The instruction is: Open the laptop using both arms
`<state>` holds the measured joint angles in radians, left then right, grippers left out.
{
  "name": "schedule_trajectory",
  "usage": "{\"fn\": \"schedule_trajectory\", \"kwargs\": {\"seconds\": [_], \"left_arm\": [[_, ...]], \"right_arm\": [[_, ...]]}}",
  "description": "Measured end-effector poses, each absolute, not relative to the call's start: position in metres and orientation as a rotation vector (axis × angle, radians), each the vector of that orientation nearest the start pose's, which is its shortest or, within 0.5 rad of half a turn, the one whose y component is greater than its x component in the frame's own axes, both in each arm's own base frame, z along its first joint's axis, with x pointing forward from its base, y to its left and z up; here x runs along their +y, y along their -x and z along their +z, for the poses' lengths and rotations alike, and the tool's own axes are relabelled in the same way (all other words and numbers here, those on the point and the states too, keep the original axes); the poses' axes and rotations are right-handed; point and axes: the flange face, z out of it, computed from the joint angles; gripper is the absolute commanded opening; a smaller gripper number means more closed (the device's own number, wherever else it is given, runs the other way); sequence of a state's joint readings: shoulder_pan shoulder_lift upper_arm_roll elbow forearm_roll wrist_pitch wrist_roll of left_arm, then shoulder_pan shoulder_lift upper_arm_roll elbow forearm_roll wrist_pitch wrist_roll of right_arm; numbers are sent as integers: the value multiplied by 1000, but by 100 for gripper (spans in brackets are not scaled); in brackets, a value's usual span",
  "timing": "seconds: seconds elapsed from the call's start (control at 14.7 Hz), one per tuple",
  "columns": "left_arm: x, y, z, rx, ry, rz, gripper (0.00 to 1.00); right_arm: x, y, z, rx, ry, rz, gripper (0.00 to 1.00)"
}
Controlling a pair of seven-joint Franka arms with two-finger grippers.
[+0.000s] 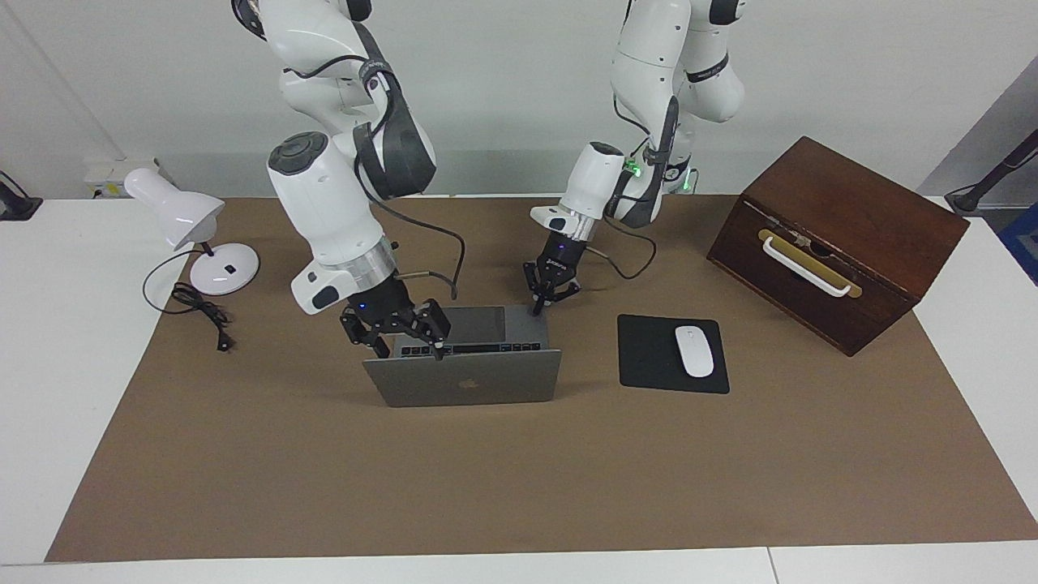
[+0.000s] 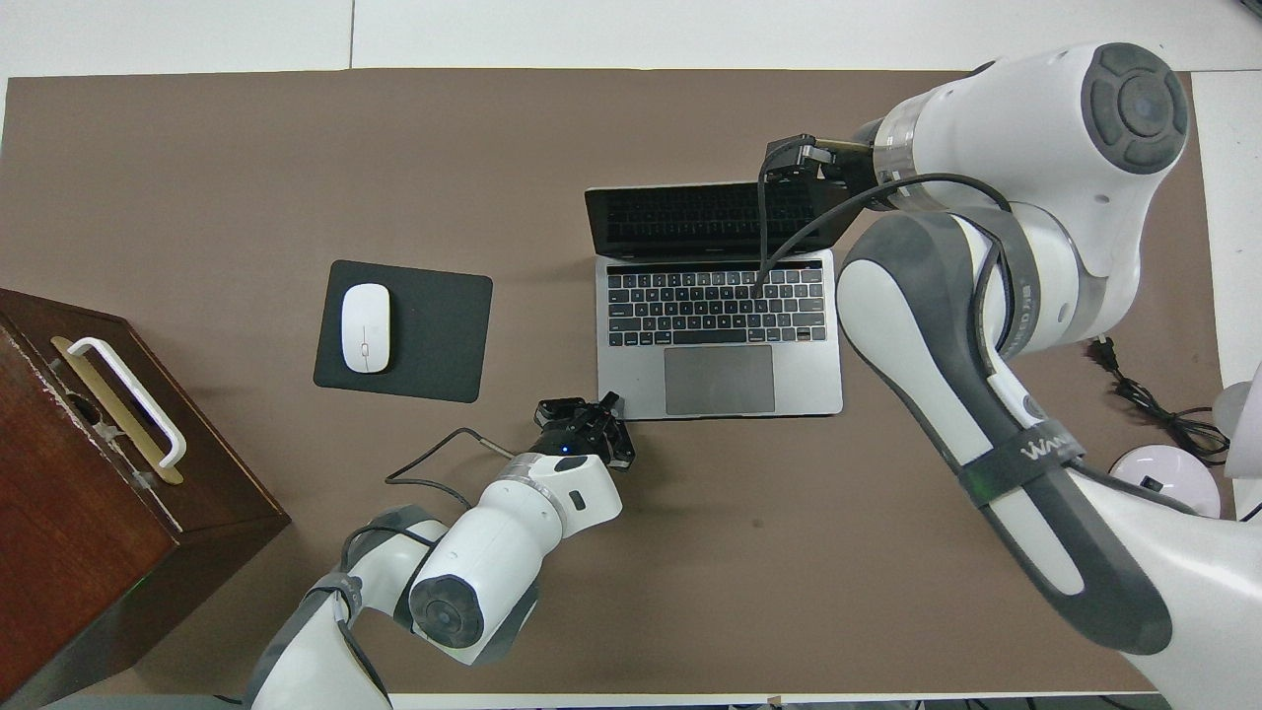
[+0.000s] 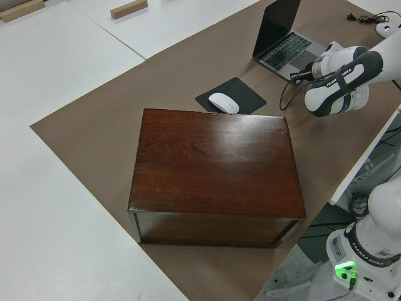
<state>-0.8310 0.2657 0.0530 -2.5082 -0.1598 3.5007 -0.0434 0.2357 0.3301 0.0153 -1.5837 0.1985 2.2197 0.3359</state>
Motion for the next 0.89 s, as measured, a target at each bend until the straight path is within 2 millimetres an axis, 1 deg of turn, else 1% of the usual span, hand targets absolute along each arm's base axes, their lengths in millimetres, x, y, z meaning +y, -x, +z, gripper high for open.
{"fn": "schedule_trajectory", "kwargs": {"seconds": [0.41,0.55,0.61,0.68,0.89], "left_arm": [[-347,-379,266,907,3093,-1130,0],[-346,-379,266,907,3093,-1130,0],[-347,-379,266,907,3092,-1130,0],[-347,-379,266,907,3092,-1130,0],[-346,-379,266,907,3092,-1130,0]], "right_arm": [[166,-669,474,221,2862,-343,100],[163,-666,471,184,2885,-281,100],[160,-666,472,169,2894,-256,100],[153,-665,474,150,2907,-227,100],[118,-665,479,109,2953,-144,100]]}}
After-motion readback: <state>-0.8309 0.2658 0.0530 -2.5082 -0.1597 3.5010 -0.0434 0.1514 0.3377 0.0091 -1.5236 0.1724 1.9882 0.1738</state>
